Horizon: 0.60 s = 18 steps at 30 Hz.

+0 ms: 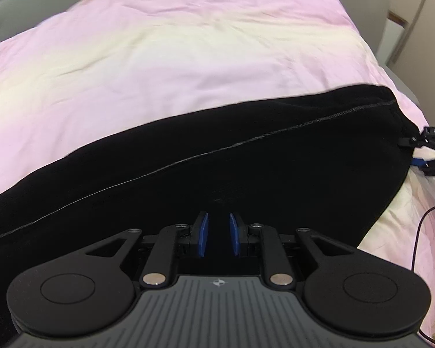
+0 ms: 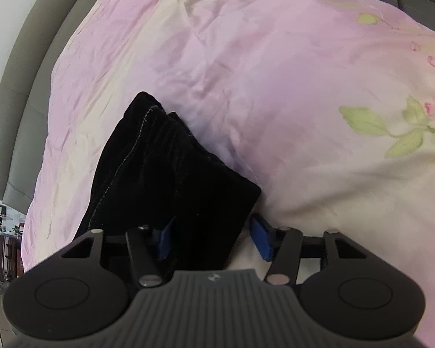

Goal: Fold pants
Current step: 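Hold the pants with the left gripper while the right gripper regrasps the leg end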

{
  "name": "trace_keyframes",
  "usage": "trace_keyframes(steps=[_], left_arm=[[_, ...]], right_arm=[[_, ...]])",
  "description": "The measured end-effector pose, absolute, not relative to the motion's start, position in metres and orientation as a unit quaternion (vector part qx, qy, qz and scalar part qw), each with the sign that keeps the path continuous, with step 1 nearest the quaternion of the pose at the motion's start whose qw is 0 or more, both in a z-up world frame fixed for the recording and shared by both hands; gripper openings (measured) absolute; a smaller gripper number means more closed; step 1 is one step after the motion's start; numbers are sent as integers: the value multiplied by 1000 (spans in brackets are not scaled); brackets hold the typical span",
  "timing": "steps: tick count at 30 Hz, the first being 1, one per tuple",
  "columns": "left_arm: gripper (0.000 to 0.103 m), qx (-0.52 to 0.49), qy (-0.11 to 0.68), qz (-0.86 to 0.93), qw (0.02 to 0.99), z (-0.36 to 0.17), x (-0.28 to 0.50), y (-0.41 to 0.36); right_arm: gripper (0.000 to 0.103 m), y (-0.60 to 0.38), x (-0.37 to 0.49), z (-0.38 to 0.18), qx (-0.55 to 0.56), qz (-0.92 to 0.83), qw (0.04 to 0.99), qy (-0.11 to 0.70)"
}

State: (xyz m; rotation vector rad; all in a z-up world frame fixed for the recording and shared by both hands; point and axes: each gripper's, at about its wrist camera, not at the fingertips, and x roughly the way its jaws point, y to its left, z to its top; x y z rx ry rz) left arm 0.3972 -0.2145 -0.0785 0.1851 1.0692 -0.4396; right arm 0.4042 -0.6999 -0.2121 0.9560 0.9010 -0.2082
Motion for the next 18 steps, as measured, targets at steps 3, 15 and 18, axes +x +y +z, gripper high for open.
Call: trace_keyframes(steps=[3,15,18], left_arm=[[22,117,497,-237,826,-95,406,-241],[23,140,525,-247,802,-135,431,-290],[23,134,519,-241,809,-129,427,-286]], right_arm=[[47,-702,407,-218,448,-84,790,411],[20,-688,407,-182,383,-60,831,398],[18,-676,408,-150,353,-47,850,388]])
